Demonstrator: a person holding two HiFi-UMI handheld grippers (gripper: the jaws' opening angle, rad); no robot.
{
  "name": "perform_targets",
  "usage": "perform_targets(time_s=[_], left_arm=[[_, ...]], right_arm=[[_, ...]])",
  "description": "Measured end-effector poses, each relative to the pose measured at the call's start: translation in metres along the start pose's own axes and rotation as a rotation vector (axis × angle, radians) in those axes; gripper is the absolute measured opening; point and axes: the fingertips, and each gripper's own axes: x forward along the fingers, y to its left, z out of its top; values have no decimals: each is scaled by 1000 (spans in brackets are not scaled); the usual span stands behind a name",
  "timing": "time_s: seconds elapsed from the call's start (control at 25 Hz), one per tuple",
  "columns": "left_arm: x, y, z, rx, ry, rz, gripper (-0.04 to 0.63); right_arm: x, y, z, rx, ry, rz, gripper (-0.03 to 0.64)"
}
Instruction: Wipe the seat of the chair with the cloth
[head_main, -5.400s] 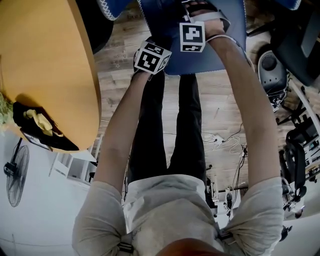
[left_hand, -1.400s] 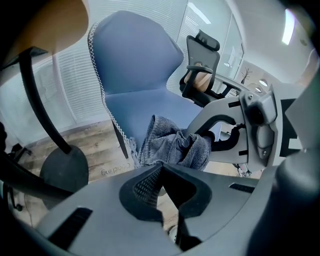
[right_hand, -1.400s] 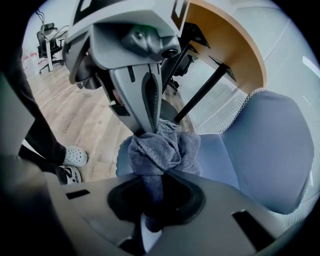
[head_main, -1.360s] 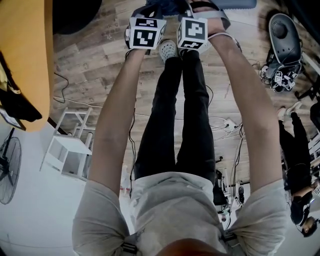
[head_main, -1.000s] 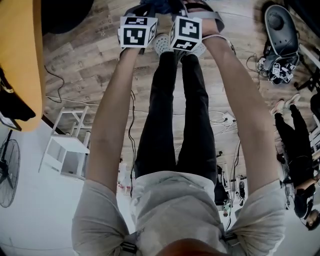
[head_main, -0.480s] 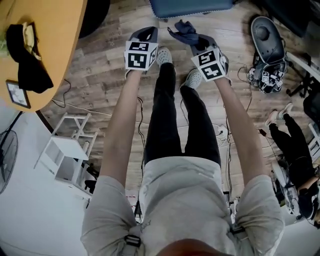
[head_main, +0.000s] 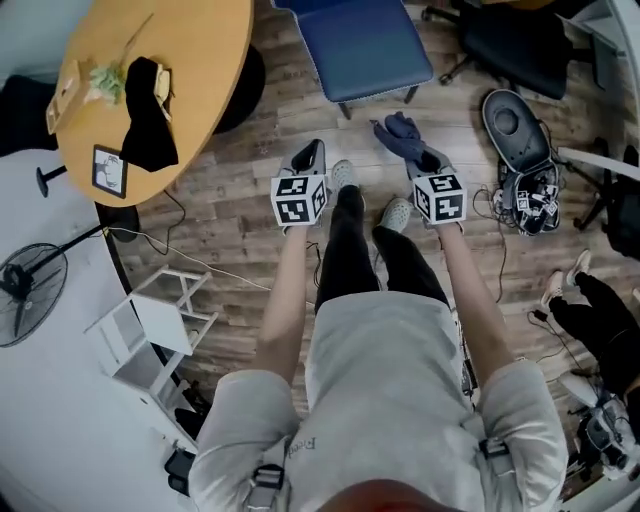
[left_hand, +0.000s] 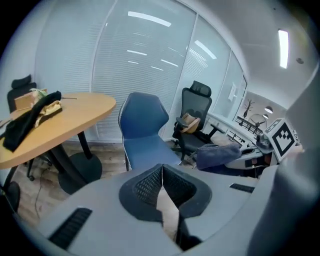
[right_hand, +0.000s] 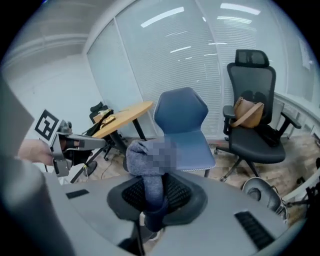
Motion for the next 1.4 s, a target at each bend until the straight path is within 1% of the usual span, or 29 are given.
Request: perform_targets(time_s=[0.08,0.28,0.4,0.6,0.72,0.88,1.04,1.2,1.4], left_arm=[[-22,-24,3,-19,-22,-2,28],[-62,-84,9,-55,-77,-21,28],[-70,-105,24,-49,-110,-27,28],[-97,-139,31,-36,-125,-35,28],[-111,-148,38,-13,-140,-27,28],[-124,-156,42,12,-148,-17,28],[-135,-150,42,-9,-149,-4,28],[-142,-146,47,-4,-152,0,28],[-144,-150,55,29,-154,-23,28]], right_arm=[[-27,1,5,39,-36,-4,54],[-87,8,16,86,-124,5,54],[-107,9,31,101,-193,20,54],[-156,11,23,113,-224,18,54],[-175,11,18,116,-236,13,54],[-190,11,12,76,-240,17,54],[-196,13,10,41,-246,13,54],[-203,14,13,47,-278,-1,54],[-203,13,16,63,-308,-17,54]])
